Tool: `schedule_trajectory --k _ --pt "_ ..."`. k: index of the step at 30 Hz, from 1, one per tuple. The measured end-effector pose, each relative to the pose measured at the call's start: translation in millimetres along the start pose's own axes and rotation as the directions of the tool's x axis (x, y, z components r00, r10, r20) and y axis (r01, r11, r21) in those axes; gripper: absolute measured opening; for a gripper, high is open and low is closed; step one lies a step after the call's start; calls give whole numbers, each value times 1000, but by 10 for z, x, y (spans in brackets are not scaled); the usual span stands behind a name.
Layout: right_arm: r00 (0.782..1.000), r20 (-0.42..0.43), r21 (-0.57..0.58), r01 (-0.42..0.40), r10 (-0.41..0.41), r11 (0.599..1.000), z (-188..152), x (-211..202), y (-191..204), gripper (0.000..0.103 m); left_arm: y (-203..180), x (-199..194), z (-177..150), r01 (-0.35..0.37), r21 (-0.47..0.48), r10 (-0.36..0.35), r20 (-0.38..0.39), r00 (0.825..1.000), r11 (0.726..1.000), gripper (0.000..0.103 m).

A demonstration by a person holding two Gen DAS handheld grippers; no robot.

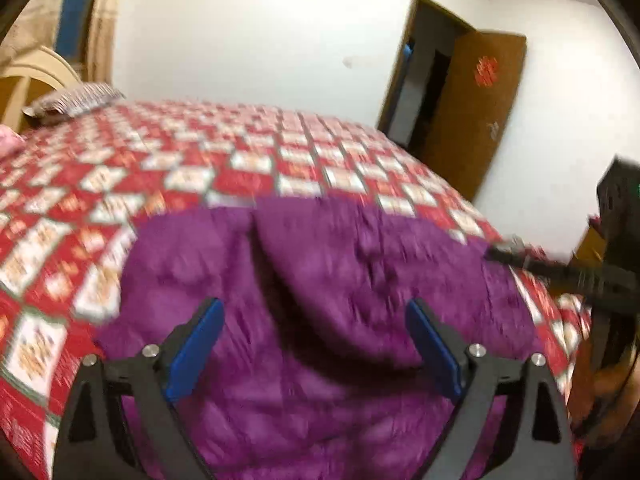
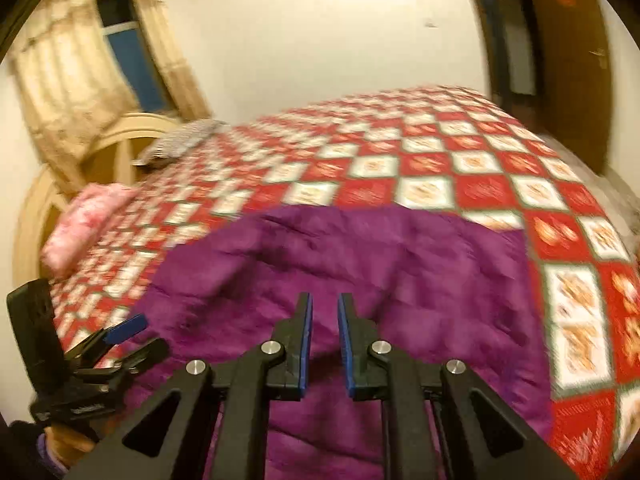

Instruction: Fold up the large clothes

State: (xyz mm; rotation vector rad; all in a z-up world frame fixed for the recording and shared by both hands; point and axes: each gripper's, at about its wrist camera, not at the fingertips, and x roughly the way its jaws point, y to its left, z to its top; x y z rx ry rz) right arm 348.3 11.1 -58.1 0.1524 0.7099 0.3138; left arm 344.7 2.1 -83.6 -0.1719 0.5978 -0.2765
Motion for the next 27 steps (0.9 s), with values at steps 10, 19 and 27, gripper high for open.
schedule_trajectory --k 10,19,27 --pt "969 -246 -166 -12 -30 986 -529 791 394 13 139 613 -52 -231 7 230 -100 968 973 88" --pt "977 -211 -72 -58 42 996 -683 753 43 12 134 795 -294 -265 46 269 -200 942 963 90" --pt "982 -183 -27 -52 47 998 -640 322 -64 13 116 367 -316 -127 72 139 -184 973 989 90"
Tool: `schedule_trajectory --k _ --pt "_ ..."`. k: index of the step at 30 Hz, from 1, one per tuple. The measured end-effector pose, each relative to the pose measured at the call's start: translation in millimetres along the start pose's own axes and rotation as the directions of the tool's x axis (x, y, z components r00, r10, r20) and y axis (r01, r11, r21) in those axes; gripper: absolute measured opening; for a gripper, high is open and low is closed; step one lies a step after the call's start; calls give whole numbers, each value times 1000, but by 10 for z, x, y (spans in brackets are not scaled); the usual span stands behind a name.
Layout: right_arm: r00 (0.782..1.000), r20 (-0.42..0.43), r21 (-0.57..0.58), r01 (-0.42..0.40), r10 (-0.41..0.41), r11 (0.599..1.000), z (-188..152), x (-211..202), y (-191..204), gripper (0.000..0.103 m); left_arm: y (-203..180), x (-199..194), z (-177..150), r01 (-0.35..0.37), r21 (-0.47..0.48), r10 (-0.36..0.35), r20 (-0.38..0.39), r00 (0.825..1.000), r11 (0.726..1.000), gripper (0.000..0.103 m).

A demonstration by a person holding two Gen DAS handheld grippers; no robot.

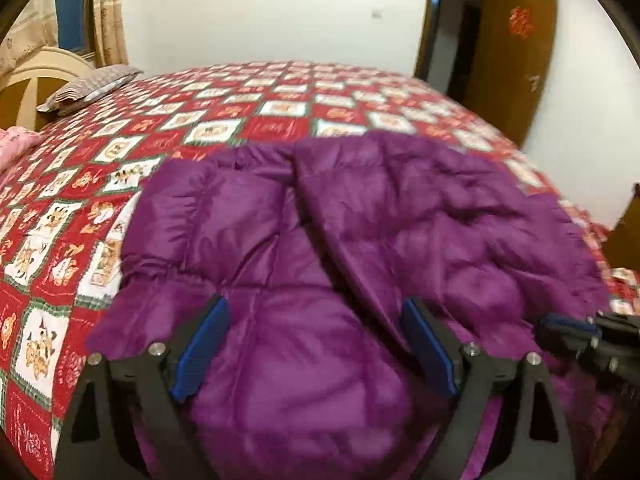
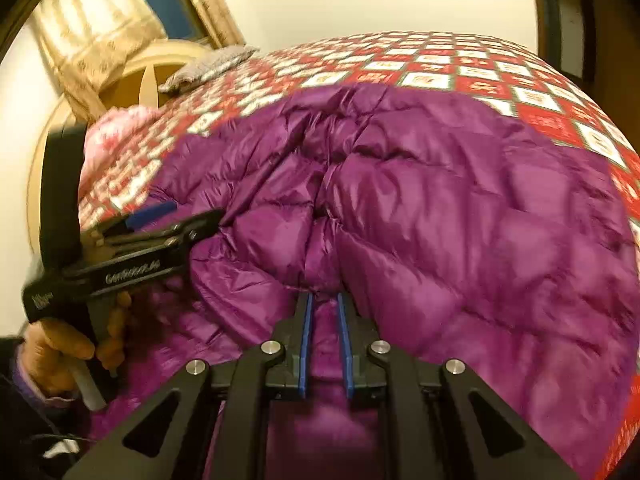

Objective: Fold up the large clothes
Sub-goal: 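Release the folded jacket and open both grippers above it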

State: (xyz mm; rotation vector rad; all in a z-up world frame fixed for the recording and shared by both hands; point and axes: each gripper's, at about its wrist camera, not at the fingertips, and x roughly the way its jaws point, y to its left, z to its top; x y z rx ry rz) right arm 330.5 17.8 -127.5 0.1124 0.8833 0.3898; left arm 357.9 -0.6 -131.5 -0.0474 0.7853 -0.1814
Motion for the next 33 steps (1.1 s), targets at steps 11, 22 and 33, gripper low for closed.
schedule_trajectory --k 11,22,33 --pt "998 28 147 59 -64 987 -717 -1184 -126 15 474 -838 -360 174 -37 -173 30 984 984 96" --pt "994 3 221 107 -111 969 -1722 -1925 -76 71 782 -1416 -1203 200 20 -199 -29 980 980 100" --pt "961 -194 237 243 -199 941 -2337 -1818 -15 71 903 -1750 -2051 300 -90 -311 -154 938 950 100"
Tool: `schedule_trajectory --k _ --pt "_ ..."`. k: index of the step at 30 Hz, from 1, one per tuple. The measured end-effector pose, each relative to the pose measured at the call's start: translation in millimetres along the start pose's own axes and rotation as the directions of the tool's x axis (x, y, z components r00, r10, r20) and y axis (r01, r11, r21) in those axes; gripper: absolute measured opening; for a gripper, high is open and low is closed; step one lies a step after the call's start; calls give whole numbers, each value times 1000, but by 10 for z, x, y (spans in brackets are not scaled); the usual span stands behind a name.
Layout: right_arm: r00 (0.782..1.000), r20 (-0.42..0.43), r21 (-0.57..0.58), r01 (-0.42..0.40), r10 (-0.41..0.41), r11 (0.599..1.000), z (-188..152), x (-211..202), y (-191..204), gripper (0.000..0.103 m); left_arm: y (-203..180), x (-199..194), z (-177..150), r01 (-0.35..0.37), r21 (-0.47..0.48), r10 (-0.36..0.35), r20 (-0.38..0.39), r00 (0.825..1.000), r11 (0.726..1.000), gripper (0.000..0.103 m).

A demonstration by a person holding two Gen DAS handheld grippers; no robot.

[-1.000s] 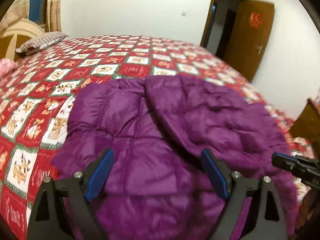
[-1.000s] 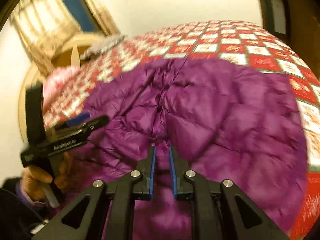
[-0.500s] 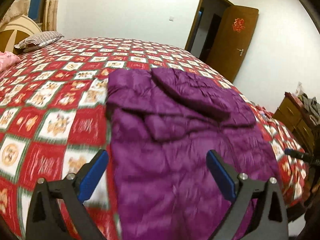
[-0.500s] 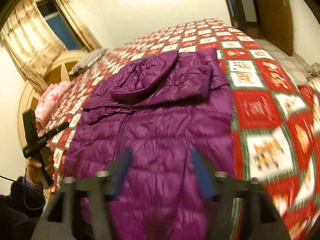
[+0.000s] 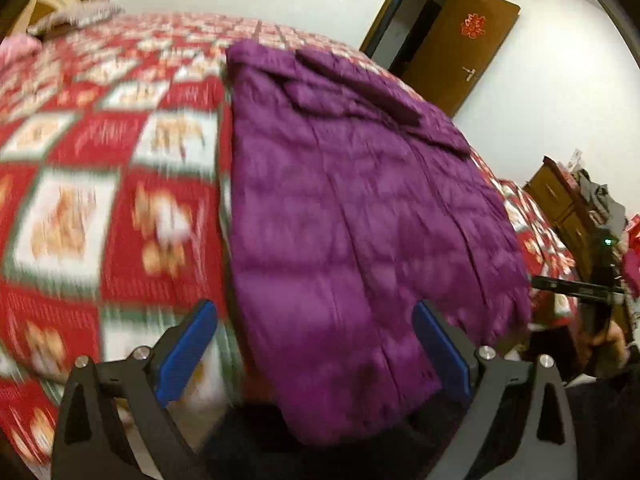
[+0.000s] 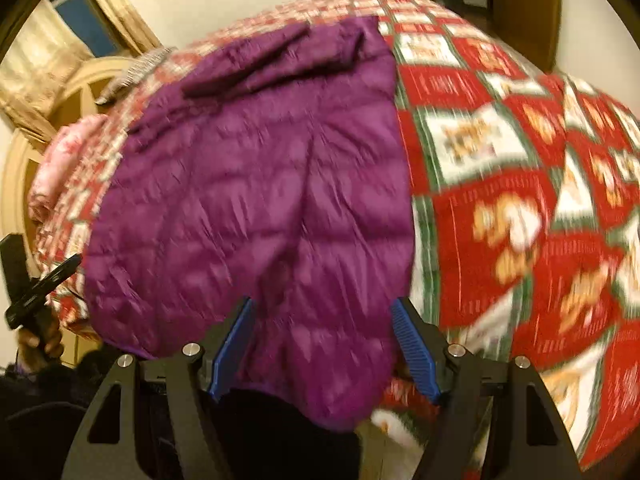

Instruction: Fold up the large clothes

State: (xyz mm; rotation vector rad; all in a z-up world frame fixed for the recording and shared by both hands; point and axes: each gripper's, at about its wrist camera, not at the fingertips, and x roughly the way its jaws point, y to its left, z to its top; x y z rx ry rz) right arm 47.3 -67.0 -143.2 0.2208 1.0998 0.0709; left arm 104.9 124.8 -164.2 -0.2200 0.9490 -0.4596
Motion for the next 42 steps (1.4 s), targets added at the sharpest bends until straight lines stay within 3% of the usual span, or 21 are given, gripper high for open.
schedule_trajectory --k 6,9,11,13,18,20,22,25,30,36,42 --pt "997 -71 43 -31 34 999 -314 195 -12 71 -23 56 -293 39 -5 -40 -84 996 999 97" --pt "995 -83 45 -49 53 998 -387 287 -12 71 -31 91 -324 92 -20 -93 -89 992 996 88" --pt "995 -86 57 -53 57 997 -401 349 -46 71 -25 159 -335 115 -38 -119 -119 986 993 65" --pt "992 -109 70 -63 70 996 -421 406 -75 71 -43 200 -367 109 -36 -113 -146 983 993 56" --pt "991 -101 43 -82 86 996 -432 440 -28 70 -19 247 -387 147 -68 -156 -153 976 987 54" --pt "990 -103 45 -88 92 995 -421 482 -31 54 -30 269 -389 159 -65 -168 -162 972 985 36" --pt "987 -100 51 -125 130 991 -420 481 -28 30 -37 264 -393 164 -62 -172 -160 972 984 20" --pt "980 -81 54 -178 182 983 -409 405 -8 15 -12 203 -381 179 -67 -186 -131 974 982 10" --pt "937 7 105 -347 348 932 -358 150 -15 8 -38 -43 -252 241 -70 -244 -35 969 968 6" --pt "870 99 18 -487 484 873 -222 -270 260 7 -7 -407 -75 301 -58 -296 82 952 952 6" --pt "813 134 -11 -571 567 821 -262 -522 277 7 -36 -732 -17 313 -19 -307 156 939 950 6"
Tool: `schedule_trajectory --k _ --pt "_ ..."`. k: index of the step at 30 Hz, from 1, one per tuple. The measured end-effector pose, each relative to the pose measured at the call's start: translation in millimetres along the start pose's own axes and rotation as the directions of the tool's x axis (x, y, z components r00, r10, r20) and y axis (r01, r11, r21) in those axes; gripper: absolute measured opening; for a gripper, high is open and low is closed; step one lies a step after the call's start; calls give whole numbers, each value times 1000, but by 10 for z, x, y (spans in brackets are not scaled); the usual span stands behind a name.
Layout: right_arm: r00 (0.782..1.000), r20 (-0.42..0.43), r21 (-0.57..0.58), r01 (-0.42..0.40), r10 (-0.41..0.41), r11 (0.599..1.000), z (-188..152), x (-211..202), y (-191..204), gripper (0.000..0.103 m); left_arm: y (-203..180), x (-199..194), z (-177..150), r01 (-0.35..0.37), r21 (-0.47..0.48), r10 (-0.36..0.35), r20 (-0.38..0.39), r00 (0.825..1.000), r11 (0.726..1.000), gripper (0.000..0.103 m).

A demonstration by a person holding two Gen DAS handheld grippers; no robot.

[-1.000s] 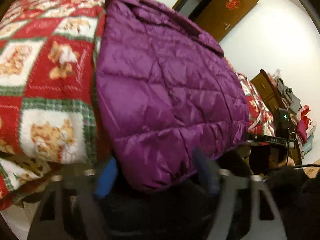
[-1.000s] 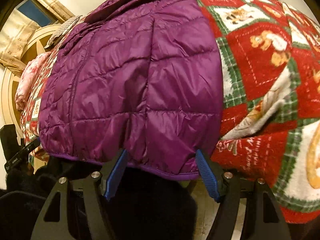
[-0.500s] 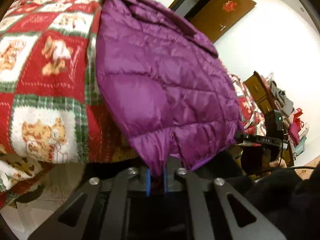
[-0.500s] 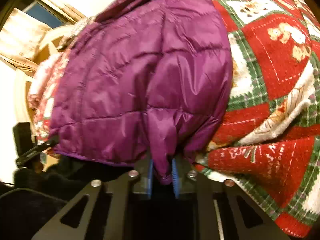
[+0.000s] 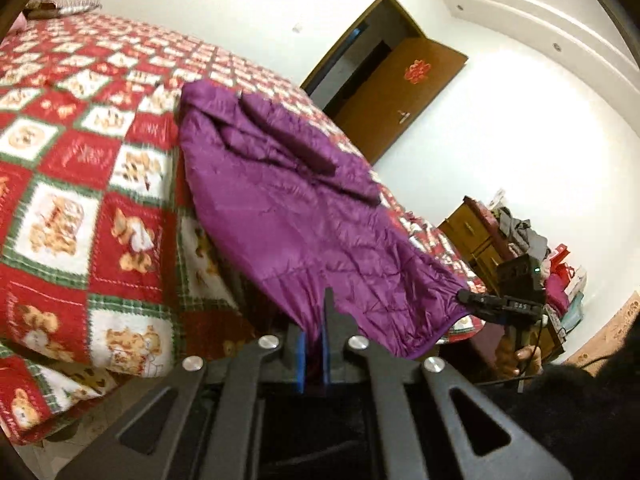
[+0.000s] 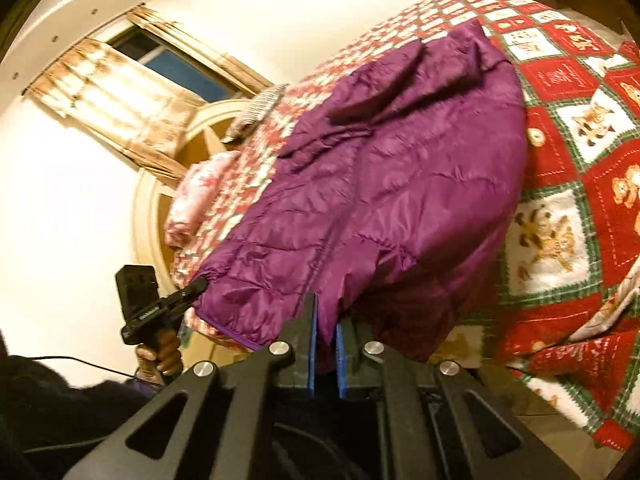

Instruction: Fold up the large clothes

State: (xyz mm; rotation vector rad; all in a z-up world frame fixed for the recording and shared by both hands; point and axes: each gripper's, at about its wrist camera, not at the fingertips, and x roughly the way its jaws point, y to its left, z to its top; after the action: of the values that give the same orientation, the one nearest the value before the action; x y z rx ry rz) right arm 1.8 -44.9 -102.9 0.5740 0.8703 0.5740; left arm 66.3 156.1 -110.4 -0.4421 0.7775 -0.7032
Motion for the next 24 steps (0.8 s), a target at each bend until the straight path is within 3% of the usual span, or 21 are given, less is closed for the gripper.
schedule_trajectory --k 5,10,17,24 --pt "998 42 13 -51 51 999 -32 -268 16 7 -72 -226 19 26 7 -26 30 999 1000 6" --pt "991 118 11 -67 65 998 239 -460 -2 7 -106 -180 376 32 19 -32 42 999 999 6" --pt "981 189 -62 -25 36 998 1209 -412 60 7 -129 204 1415 -8 41 5 81 997 999 8" --pt "973 223 -10 53 -50 999 2401 105 -197 7 222 1092 2331 -168 -48 170 43 984 985 9"
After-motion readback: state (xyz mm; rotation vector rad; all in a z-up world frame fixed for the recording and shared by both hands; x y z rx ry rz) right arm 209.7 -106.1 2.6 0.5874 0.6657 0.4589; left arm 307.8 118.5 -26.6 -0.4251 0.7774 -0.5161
